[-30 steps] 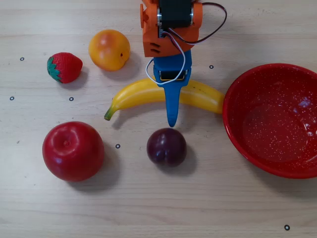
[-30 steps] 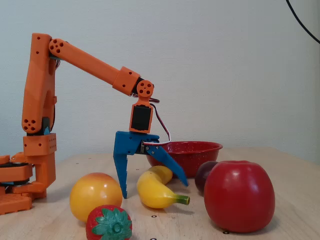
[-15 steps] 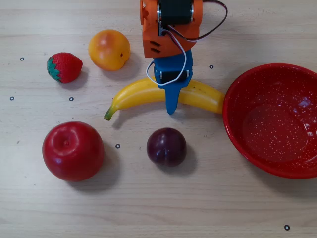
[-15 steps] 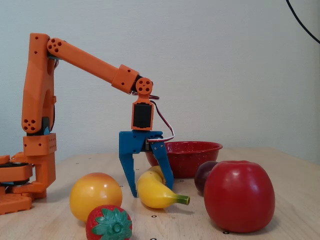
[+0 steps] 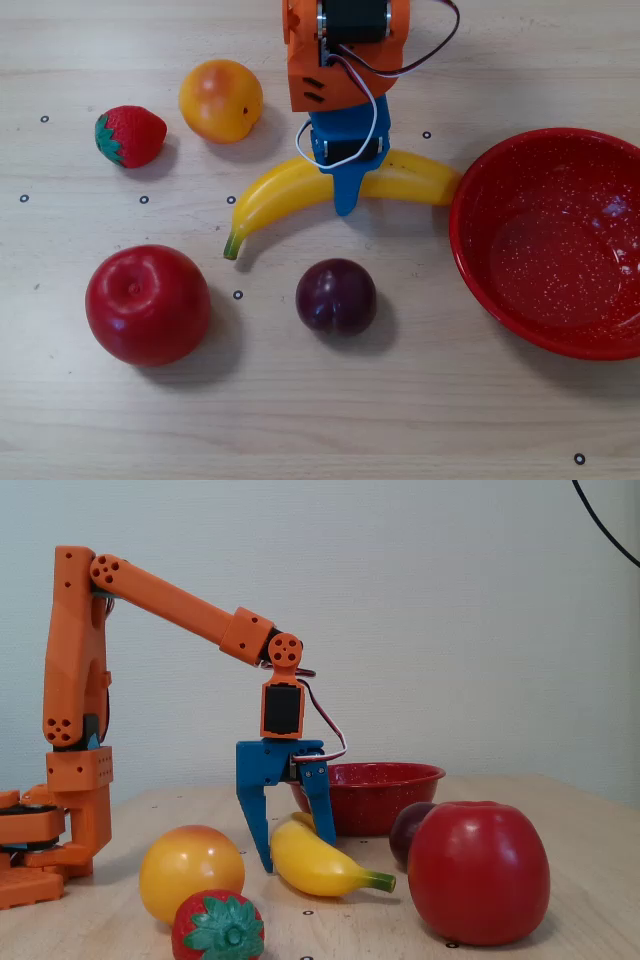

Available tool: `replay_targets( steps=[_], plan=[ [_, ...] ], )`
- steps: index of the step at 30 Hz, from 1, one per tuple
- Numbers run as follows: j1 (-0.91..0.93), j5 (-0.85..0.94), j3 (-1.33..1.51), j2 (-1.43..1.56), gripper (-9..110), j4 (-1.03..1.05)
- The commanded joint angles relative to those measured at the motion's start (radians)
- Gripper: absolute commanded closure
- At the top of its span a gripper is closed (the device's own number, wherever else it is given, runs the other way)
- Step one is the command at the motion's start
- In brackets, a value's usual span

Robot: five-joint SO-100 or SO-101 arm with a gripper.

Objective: Put the banana in the red bowl.

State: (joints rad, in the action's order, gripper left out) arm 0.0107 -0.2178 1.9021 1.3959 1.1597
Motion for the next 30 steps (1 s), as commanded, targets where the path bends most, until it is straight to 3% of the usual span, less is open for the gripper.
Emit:
replay_targets(
  steps=[1,30],
  plan=[
    [0.012,-0.015,0.012,0.049,101,0.041],
    [-0.026,-0.023,-0.304,0.209,101,0.558]
  ],
)
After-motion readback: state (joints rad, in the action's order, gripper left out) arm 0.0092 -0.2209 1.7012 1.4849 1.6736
